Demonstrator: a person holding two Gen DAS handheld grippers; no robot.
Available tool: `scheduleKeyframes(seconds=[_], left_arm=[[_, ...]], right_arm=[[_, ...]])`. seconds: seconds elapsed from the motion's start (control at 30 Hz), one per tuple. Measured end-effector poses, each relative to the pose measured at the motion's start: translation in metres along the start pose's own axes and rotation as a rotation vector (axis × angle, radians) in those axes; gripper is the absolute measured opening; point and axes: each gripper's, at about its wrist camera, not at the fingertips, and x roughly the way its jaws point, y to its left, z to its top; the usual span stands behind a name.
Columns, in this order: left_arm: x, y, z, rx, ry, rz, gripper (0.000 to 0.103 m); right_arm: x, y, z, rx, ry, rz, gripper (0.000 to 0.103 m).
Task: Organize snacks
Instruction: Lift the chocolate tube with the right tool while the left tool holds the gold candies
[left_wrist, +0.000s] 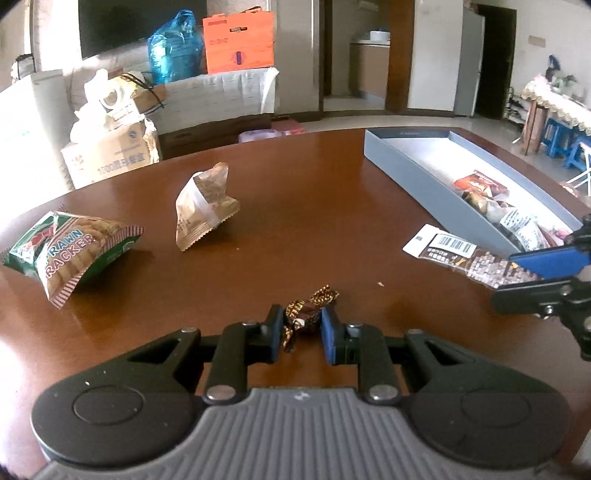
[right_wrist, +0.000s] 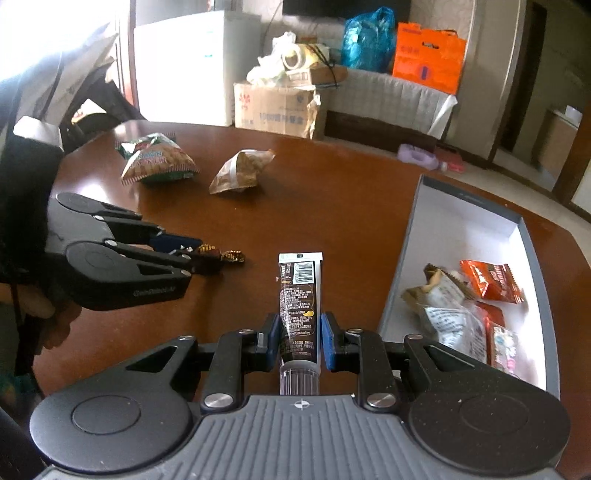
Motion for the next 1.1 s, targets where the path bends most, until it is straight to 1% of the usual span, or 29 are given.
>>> scheduleKeyframes(seconds=[0.1,0.2,0.33,0.43,0.53,0.63,0.73,0.9,1.03,1.1], left_arm=[[0.0,-0.008,0.0,0.005,0.005,0.037,0.019],[0.0,-0.012,0.001,-0.026,0.009,0.064,0.019],[0.004,-0.022,0.004,-0.043,0.003,0.107,0.019],[0.007,-0.027,0.005,-0.062,-0.003,0.123,0.019],[0.008,-0.03,0.007,-0.072,-0.004,0.124,0.019],[0.01,-0.031,0.008,-0.061,-0.01,0.137,0.019],[0.013,-0.028,0.011,-0.073,-0.012,0.151,0.019],[0.011,-0.032,0.023,-0.074,-0.055,0.133,0.019],[0.009,-0.04,0.034,-0.061,-0.083,0.12,0.019],[0.01,-0.044,0.036,-0.055,-0.082,0.115,0.019]], right_arm=[[-0.002,-0.008,-0.006,0.0,0.011,0.018,0.025],[-0.002,-0.012,-0.006,0.014,0.011,0.031,0.025],[-0.005,-0.009,-0.004,0.022,-0.005,0.049,0.025],[-0.004,-0.007,-0.005,0.018,-0.003,0.048,0.025],[-0.004,-0.007,-0.005,0.017,-0.002,0.043,0.025],[-0.004,-0.008,-0.005,0.014,-0.003,0.042,0.025],[-0.006,-0.009,-0.003,0.017,-0.013,0.043,0.025],[-0.01,-0.014,0.003,0.026,-0.049,0.043,0.025],[-0.008,-0.019,0.005,0.029,-0.048,0.044,0.025],[-0.008,-0.021,0.005,0.029,-0.046,0.046,0.025]])
